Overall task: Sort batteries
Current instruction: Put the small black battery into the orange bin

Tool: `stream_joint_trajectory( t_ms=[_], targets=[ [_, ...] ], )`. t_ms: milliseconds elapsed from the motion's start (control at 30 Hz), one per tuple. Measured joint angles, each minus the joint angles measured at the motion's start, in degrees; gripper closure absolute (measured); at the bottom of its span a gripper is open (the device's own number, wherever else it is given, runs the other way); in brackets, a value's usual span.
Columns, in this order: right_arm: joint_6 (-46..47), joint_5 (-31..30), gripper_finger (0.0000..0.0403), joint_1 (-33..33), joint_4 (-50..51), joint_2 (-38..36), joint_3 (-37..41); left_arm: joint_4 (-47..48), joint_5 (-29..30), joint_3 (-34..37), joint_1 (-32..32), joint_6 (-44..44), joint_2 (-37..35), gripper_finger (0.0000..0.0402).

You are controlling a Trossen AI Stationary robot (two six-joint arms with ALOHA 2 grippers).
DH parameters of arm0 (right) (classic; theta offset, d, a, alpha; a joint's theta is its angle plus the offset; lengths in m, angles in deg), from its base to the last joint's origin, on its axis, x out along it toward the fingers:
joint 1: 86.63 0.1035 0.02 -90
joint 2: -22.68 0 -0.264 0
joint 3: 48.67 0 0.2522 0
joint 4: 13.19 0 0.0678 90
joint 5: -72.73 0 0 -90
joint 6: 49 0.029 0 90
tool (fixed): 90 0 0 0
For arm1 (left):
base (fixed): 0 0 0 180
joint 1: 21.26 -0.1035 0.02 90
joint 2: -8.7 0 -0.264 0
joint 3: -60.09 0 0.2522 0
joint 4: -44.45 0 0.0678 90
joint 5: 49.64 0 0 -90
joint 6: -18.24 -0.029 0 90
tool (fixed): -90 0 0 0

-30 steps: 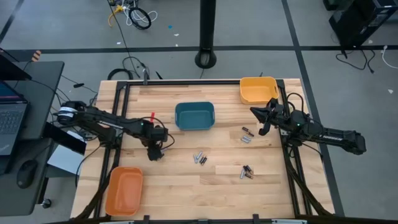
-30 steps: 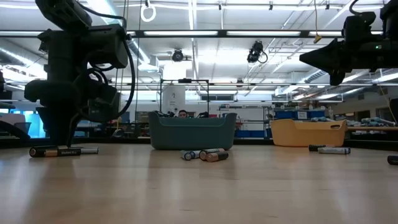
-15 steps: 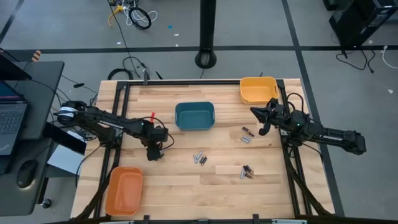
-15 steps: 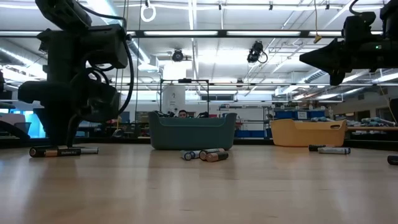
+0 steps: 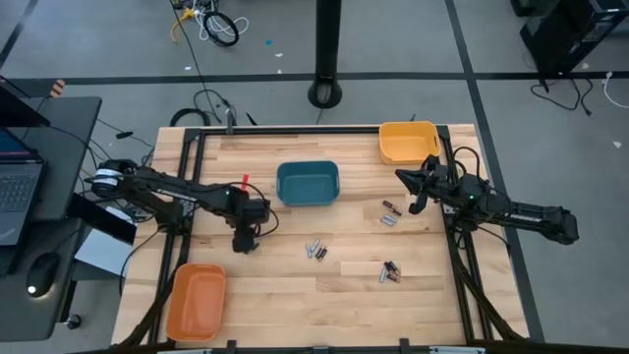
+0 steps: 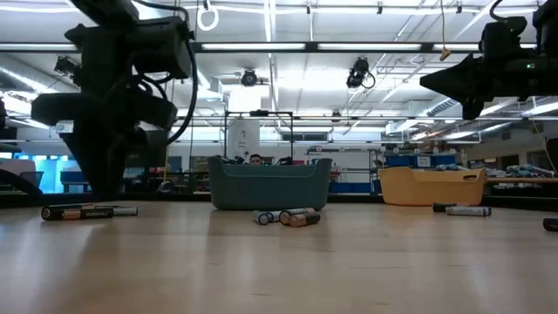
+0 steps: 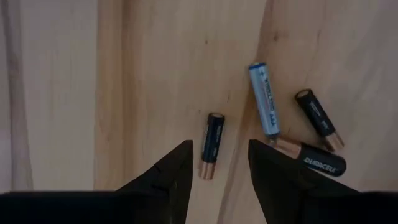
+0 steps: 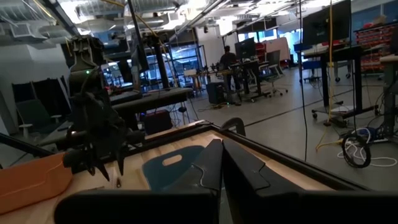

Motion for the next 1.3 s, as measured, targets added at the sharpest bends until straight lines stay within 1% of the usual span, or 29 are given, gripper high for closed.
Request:
stream_joint_trajectory(
  t_ms=[133, 233, 367, 1167, 1300],
  targets=[
    [0.0, 0.0, 0.0380, 0.0, 0.0, 0.0, 0.0, 1.9, -0.1, 0.6, -0.8, 0.0, 0.0, 0.0239],
    [0.0, 0.0, 0.0380, 0.0, 0.0, 0.0, 0.0, 0.8, -1.8, 3.5, -1.4, -0.5, 0.0, 0.0239],
    [0.0, 0.0, 0.0380, 0.0, 0.0, 0.0, 0.0, -2.8, -2.3, 7.1, -2.4, -1.1, -0.4, 0.0239],
    [0.0, 0.0, 0.0380, 0.0, 0.0, 0.0, 0.0, -7.0, -2.3, 6.5, -2.7, -2.5, -0.1, 0.0239],
    [0.0, 0.0, 0.0380, 0.0, 0.0, 0.0, 0.0, -8.0, -2.3, 6.5, -2.7, -2.6, -0.1, 0.0249]
  ],
)
